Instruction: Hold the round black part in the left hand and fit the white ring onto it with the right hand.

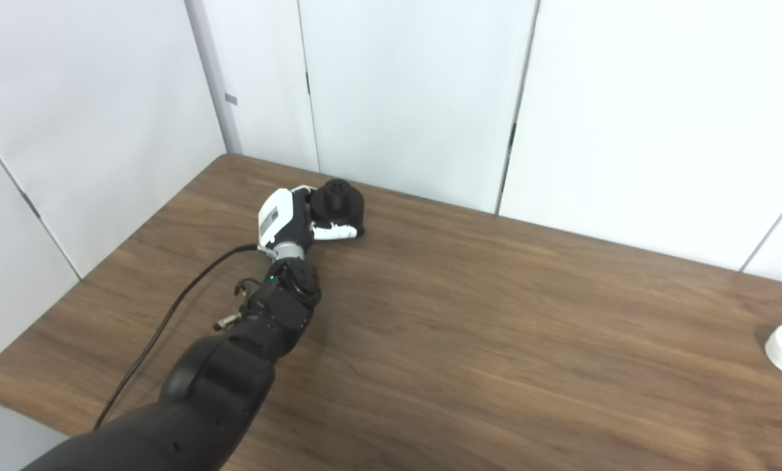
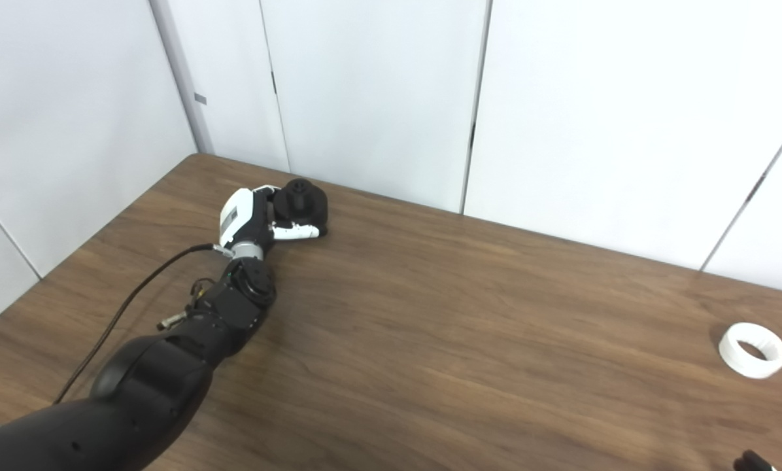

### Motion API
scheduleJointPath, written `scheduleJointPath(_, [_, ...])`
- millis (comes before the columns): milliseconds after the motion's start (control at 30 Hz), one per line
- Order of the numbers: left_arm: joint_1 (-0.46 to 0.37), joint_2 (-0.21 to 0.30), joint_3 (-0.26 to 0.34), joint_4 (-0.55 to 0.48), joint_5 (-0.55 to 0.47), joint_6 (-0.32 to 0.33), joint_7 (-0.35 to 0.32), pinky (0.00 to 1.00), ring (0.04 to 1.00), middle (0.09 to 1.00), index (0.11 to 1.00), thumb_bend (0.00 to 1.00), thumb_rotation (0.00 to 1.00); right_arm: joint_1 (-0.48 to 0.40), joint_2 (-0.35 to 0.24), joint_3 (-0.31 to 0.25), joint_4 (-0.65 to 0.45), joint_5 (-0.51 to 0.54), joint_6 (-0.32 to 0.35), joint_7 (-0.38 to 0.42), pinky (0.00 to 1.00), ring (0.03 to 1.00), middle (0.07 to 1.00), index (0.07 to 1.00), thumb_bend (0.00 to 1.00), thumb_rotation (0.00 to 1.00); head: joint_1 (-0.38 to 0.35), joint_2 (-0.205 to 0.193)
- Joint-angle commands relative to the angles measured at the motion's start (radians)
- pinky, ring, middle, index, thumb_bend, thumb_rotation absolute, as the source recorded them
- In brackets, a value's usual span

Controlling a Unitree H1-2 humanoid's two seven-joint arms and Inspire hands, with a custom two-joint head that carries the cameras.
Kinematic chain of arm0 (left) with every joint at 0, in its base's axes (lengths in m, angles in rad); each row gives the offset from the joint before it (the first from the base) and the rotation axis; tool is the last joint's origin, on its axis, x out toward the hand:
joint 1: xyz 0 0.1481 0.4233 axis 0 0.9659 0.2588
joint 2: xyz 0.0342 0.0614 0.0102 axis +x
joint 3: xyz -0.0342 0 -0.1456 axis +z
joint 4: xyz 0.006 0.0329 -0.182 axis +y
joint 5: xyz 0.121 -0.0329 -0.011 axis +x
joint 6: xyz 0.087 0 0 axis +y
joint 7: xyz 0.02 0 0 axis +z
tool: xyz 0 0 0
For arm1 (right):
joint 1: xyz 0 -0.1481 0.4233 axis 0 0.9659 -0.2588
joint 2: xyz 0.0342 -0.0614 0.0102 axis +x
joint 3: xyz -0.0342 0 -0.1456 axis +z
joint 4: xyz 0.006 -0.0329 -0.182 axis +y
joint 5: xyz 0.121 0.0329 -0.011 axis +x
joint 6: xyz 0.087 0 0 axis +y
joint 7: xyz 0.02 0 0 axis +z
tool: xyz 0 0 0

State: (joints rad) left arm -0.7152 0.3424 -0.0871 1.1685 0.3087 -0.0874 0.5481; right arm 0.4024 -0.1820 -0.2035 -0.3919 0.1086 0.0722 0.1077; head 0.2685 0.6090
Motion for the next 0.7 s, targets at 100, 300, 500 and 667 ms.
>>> scheduleJointPath(100, [0.018, 0.021, -0.034, -0.116, 0.043, 0.005, 0.006, 1.00, 0.866, 0.743, 0.482, 0.52, 0.05, -0.002, -0.004, 0.009, -0.048, -0.016, -0.009, -0.006, 1.00, 0.929, 0.888, 0.867, 0.62, 0.97, -0.008, 0.003])
scheduleJointPath(300, [0.104, 0.055, -0.026, -0.399, 0.078, 0.099, -0.055, 1.00, 0.880, 0.752, 0.482, 0.52, 0.05, -0.009, 0.005, 0.022, -0.057, -0.024, 0.002, -0.013, 1.00, 0.933, 0.882, 0.865, 0.63, 0.96, -0.014, 0.007])
scheduleJointPath(500, [0.213, 0.066, -0.024, -0.714, 0.107, 0.185, -0.177, 1.00, 0.910, 0.786, 0.483, 0.52, 0.05, -0.018, 0.007, 0.034, -0.060, -0.038, 0.009, -0.013, 1.00, 0.940, 0.887, 0.869, 0.64, 0.96, -0.004, 0.008])
scheduleJointPath(667, [0.313, 0.055, -0.068, -0.950, 0.181, 0.184, -0.244, 1.00, 0.892, 0.778, 0.485, 0.52, 0.06, -0.024, 0.004, 0.041, -0.054, -0.041, 0.006, -0.012, 1.00, 0.944, 0.889, 0.873, 0.61, 0.97, -0.004, 0.011])
